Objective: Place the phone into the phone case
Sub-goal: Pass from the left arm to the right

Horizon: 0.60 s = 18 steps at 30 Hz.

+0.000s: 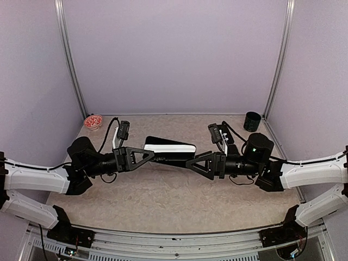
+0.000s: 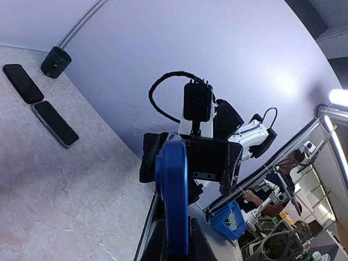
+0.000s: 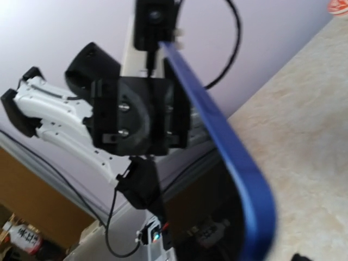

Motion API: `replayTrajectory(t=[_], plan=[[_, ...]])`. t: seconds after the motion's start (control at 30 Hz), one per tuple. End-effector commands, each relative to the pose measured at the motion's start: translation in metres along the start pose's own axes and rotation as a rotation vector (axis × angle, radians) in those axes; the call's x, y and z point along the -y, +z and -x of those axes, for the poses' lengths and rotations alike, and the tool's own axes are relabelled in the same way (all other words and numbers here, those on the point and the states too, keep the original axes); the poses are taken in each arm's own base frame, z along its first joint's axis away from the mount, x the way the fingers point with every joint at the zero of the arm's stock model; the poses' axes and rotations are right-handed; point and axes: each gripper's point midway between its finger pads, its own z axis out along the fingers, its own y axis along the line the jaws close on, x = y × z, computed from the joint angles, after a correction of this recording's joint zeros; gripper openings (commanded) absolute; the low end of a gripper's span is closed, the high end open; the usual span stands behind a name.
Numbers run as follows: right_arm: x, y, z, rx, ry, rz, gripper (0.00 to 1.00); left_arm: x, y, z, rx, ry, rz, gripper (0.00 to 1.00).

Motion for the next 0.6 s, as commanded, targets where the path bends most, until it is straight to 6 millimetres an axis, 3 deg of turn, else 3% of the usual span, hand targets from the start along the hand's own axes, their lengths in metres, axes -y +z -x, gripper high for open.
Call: replayTrajectory(t=[0.0, 0.57], plan=[[-0.022, 0.007, 0.016, 0.027, -0.051, 0.107, 0.89, 0.015, 0.002, 0.011, 0.062, 0.008, -0.071, 0.0], [-0.03, 0.021, 0.014, 0.023, -0.004, 0.233, 0.75, 0.007, 0.015, -0.002, 0.049, -0.022, -0.071, 0.0]])
